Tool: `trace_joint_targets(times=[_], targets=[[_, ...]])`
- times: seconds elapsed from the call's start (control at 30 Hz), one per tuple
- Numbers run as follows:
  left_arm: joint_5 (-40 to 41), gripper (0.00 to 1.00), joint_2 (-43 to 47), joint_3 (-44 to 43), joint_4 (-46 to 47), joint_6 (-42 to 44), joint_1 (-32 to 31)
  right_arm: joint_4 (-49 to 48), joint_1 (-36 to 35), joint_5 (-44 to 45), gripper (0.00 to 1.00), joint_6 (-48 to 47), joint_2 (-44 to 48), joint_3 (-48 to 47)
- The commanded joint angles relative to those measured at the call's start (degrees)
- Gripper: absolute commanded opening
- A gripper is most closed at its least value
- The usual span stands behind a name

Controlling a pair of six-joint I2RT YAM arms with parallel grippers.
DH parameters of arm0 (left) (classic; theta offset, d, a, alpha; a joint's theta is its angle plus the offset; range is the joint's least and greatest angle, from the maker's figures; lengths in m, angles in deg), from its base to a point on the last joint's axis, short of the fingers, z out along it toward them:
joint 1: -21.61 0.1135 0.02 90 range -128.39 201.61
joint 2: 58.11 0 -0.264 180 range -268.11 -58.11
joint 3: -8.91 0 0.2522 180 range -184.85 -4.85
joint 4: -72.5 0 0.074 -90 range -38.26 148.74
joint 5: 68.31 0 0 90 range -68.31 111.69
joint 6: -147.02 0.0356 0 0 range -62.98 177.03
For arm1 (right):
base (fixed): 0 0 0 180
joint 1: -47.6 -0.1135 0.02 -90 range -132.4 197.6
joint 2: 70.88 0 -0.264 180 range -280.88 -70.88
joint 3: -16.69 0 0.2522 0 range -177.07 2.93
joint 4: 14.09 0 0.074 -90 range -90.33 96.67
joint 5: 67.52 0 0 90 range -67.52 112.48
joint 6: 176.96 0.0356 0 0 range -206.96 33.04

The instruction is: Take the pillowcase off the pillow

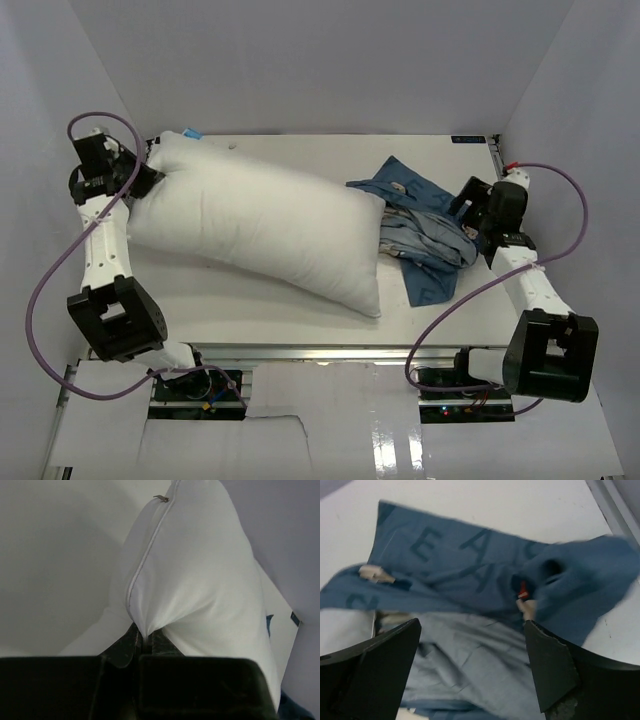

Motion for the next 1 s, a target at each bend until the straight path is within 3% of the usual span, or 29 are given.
trace_joint_targets(times=[0.0, 0.1, 0.23, 0.27, 0.3, 0.33, 0.4, 0.43, 0.53, 0.63, 0.67, 0.8, 0.97], targets=[[0.53, 0.00, 1.98, 3.98, 5.01, 2.22, -3.64, 1.31, -5.72, -1.14, 0.93, -6.33, 1.52, -4.22], [0.63, 0.00, 1.35, 7.67, 5.01, 3.20, -4.62, 1.75, -10.76, -10.61, 0.95, -9.61, 0.04, -5.45], [3.86, 0.00, 4.69, 12.16, 5.63, 5.92, -5.32, 0.97, -13.49, -12.04, 0.95, -9.00, -0.33, -3.80], [4.49, 0.09, 5.57, 12.52, 5.45, 6.10, -5.41, -0.86, -13.84, -14.74, 0.95, -8.65, 0.20, -3.00], [5.02, 0.39, 7.66, 12.61, 5.37, 6.36, -5.41, -1.40, -14.10, -15.29, 0.95, -7.95, 0.38, -2.21], [5.28, 0.58, 8.55, 12.26, 4.67, 6.45, -5.50, -0.89, -14.45, -14.34, 0.95, -7.77, 0.38, -2.21], [5.63, 0.77, 9.96, 10.16, 2.56, 6.80, -5.94, -0.27, -15.25, -14.24, 0.94, -8.12, 0.12, -2.38], [6.16, 0.95, 10.23, 6.93, 0.29, 7.85, -6.29, 0.08, -15.34, -14.42, 0.94, -8.12, -0.06, -2.82], [7.13, 0.98, 9.62, -1.06, -4.81, 11.88, -9.53, 1.05, -15.60, -14.59, 0.94, -7.59, -0.15, -3.00], [7.04, 0.98, 7.61, -5.30, -8.33, 15.41, -17.34, 1.23, -15.78, -14.77, 0.94, -7.33, 0.90, -2.56], [7.39, 0.98, 6.73, -5.67, -8.87, 17.33, -23.98, 1.40, -15.78, -14.59, 0.94, -7.15, 1.52, -2.30], [12.22, 0.98, -0.29, -4.71, -10.72, 18.23, -37.98, 1.75, -15.78, -14.86, 0.94, -6.98, 3.88, -1.42], [23.80, 0.98, -6.80, 0.11, -10.72, 13.41, -46.01, 2.46, -15.78, -13.19, 0.95, -8.29, 6.09, 0.08]])
